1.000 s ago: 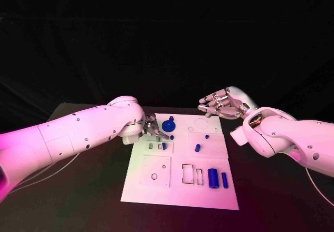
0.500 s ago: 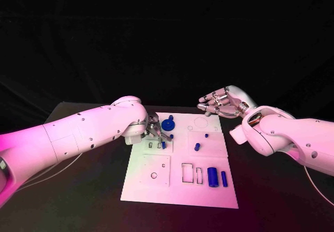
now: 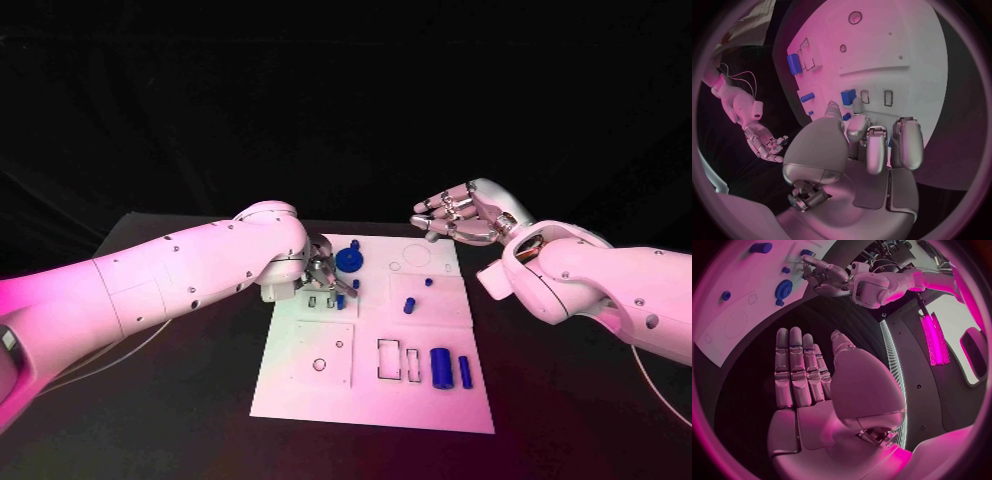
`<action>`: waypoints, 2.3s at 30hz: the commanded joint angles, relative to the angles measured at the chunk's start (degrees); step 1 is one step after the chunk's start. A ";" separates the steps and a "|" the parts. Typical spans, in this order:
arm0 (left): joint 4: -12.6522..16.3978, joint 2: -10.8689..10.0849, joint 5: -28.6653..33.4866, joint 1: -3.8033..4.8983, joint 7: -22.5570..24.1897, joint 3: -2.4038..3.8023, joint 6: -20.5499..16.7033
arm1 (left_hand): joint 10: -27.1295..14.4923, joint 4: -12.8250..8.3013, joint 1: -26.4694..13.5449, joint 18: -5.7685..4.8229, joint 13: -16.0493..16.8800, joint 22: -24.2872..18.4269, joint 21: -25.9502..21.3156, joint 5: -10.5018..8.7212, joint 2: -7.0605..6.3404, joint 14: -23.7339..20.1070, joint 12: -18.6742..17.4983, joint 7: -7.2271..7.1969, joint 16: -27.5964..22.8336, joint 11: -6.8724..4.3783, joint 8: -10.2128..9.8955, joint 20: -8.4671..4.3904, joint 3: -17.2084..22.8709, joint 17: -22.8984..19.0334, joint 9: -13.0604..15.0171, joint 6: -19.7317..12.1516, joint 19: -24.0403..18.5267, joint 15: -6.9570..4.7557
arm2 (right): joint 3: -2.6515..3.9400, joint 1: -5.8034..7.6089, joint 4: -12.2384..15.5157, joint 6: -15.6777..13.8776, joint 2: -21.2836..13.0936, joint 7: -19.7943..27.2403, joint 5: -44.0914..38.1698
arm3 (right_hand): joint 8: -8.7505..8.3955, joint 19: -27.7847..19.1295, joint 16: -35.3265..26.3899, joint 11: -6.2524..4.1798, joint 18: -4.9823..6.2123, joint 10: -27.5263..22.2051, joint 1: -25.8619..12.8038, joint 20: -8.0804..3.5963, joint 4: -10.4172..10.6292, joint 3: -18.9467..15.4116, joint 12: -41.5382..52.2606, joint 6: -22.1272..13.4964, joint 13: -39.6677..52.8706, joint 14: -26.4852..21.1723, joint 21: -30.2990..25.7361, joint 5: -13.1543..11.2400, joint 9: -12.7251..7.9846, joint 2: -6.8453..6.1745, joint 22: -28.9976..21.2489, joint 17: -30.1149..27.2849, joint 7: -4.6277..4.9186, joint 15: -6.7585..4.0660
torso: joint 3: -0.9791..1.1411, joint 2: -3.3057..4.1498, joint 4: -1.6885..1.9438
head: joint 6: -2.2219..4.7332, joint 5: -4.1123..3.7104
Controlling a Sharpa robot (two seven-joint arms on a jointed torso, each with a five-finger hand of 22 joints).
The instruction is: Assemble the parts on the task board
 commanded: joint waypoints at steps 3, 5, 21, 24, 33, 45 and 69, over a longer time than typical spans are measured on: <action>0.17 0.04 0.10 -0.01 -0.33 0.01 1.32 | -0.43 -0.10 0.65 -0.86 0.08 0.15 0.26 -0.15 0.19 5.01 -0.20 -0.08 0.16 -0.05 0.25 0.14 -0.21 12.08 0.34 -0.46 0.39 -0.21 | -0.01 -0.05 -0.07 -0.10 0.05 -0.09 -0.10 | -0.02 -0.46 -0.19 0.15 0.13 -0.35 -0.33 -0.05 -0.05 -0.31 0.11 -0.35 -0.05 -0.41 -0.31 0.21 -0.07 0.07 -0.05 -0.07 0.02 0.15 | -0.03 0.02 0.04 | 0.06 -0.13; 0.32 0.05 0.10 -0.01 -0.30 0.01 1.37 | -0.44 -0.11 0.87 -0.85 0.10 0.12 0.25 -0.15 0.23 5.01 -0.20 -0.08 0.16 -0.05 0.28 0.15 -0.17 12.07 0.49 -0.51 0.35 -0.21 | -0.02 -0.06 -0.10 -0.09 0.08 -0.11 -0.10 | -0.02 -0.55 -0.27 0.17 0.13 -0.43 -0.31 -0.01 -0.11 -0.41 0.13 -0.40 -0.06 -0.50 -0.40 0.28 -0.07 0.13 -0.13 -0.08 0.05 0.18 | -0.05 0.03 0.08 | 0.08 -0.17; 1.11 0.04 -0.58 -0.10 -0.28 0.01 1.02 | -0.60 -0.01 5.75 -0.83 0.32 0.36 0.43 0.08 -0.03 5.00 -0.45 -0.14 0.16 -0.13 0.36 0.27 4.12 12.06 2.92 -1.37 0.09 -0.26 | -0.06 -0.18 -0.67 0.07 0.45 -0.24 -0.07 | 0.03 -0.64 -0.33 0.18 0.17 -0.50 -0.29 0.05 -0.21 -0.61 0.24 -0.42 -0.06 -0.51 -0.52 0.77 -0.07 0.31 -0.28 -0.05 0.06 0.20 | -0.06 -0.01 0.08 | -0.09 0.00; 1.25 0.03 -0.61 -0.14 -0.30 0.01 1.01 | -0.60 0.05 5.84 -0.83 0.33 0.38 0.44 0.08 -0.32 5.00 -0.50 -0.15 0.17 -0.14 0.30 0.27 4.98 12.07 3.16 -1.41 0.05 -0.26 | -0.07 -0.19 -0.78 0.07 0.49 -0.20 -0.04 | 0.11 -0.61 -0.44 0.19 0.23 -0.63 -0.63 0.14 -0.28 -1.41 0.47 -0.47 -0.05 -0.49 -0.68 2.98 -0.07 0.24 -0.56 0.02 0.08 0.23 | -0.04 0.00 0.05 | -0.04 0.02; 1.44 -0.02 -0.33 -0.22 -0.30 0.01 0.94 | -0.62 0.01 7.40 -0.84 0.42 0.55 0.51 0.22 -1.22 5.00 -0.68 -0.40 0.18 -0.37 -0.04 0.26 9.86 12.07 4.02 -1.53 0.02 -0.47 | -0.08 -0.20 -0.99 0.03 0.62 -0.21 0.03 | 0.17 -0.55 -0.53 0.21 0.25 -0.72 -0.84 0.18 -0.37 -2.05 0.67 -0.50 -0.03 -0.47 -0.78 4.20 -0.06 0.25 -0.78 0.08 0.07 0.23 | -0.05 0.02 0.02 | -0.13 -0.10; 1.89 -0.76 2.93 -0.26 0.03 0.04 -0.21 | -1.03 -1.16 16.44 -0.86 -0.29 0.83 0.58 0.50 -6.06 4.98 -2.34 -0.55 0.17 -0.67 -0.60 -0.12 29.69 12.06 6.14 -2.62 -0.06 -0.83 | -0.09 -0.25 -1.25 -0.11 0.68 -0.13 0.16 | 0.18 -0.53 -0.55 0.20 0.26 -0.73 -0.81 0.18 -0.41 -2.14 0.72 -0.50 -0.03 -0.46 -0.80 4.50 -0.06 0.36 -0.84 0.10 0.05 0.22 | -0.05 0.04 0.07 | -0.34 -0.07; 7.01 -6.21 11.26 -0.29 2.33 0.14 -11.86 | 0.45 -9.10 8.42 -0.98 -0.04 1.86 0.97 -0.06 -13.61 5.02 -2.56 0.04 0.25 -0.30 1.96 0.23 52.01 12.13 12.70 -3.55 0.32 -0.41 | -0.10 -0.38 -1.68 -0.27 0.61 0.15 0.59 | 0.19 -0.52 -0.59 0.20 0.26 -0.78 -0.81 0.19 -0.44 -2.27 0.77 -0.52 -0.03 -0.48 -0.84 4.84 -0.06 0.43 -0.90 0.11 0.06 0.23 | 0.03 0.01 0.19 | -0.38 0.30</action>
